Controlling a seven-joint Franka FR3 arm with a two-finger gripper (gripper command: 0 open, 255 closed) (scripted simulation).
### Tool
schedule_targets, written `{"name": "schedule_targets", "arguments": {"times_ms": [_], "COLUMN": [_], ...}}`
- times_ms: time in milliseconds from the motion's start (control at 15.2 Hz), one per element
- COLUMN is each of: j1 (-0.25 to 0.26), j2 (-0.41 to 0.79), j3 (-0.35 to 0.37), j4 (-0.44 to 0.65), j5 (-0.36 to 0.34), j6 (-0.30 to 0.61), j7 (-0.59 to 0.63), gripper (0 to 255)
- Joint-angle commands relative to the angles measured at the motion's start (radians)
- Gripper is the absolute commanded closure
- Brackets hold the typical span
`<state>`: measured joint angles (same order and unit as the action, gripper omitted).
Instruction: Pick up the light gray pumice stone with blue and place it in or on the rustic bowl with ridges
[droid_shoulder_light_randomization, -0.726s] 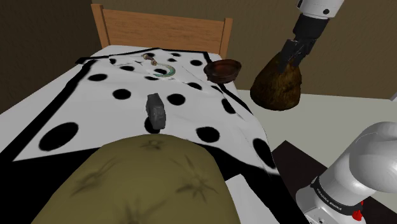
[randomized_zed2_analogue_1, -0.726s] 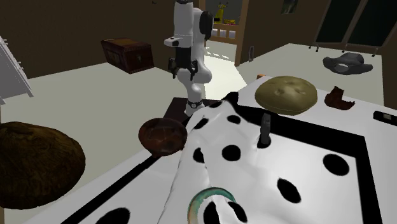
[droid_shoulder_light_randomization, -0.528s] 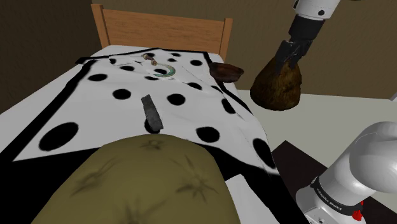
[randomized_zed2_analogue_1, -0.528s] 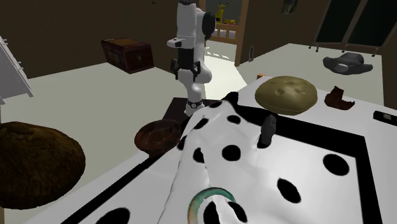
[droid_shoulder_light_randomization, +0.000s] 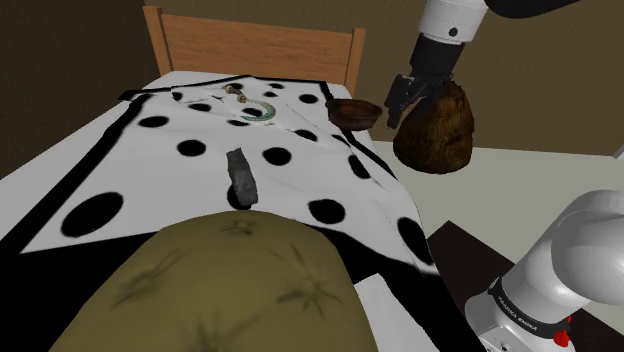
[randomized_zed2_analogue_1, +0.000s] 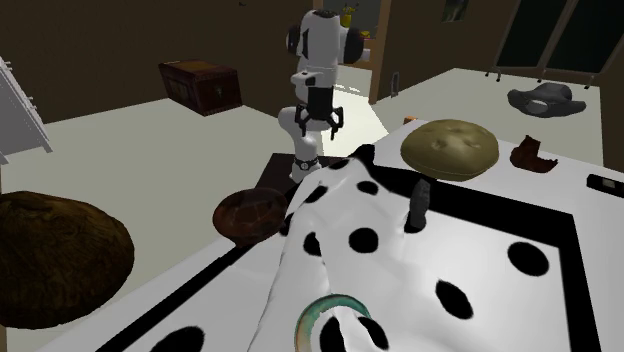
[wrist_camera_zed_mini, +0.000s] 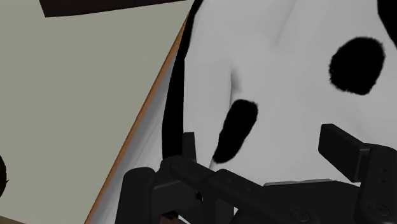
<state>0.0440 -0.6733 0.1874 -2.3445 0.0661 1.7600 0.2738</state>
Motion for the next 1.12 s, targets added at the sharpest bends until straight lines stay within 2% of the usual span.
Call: {"name": "schedule_targets", "arguments": {"times_ms": [0,330,594,1056], "j1": [0.006,0.017,0.017,0.021], "j2": [0.052,0.176,0.292,0.531], "j3": [0.04,0.138,0.215,0.342], "j4": [0.025,0.098,0.178,0.367], "j5": [0.019,0.043,0.036,-0.048], "j6": [0.033,0.1,0.146,0.2], "j7": [0.051,0.177,0.282,0.486], "gripper": [0,0,0,0]}}
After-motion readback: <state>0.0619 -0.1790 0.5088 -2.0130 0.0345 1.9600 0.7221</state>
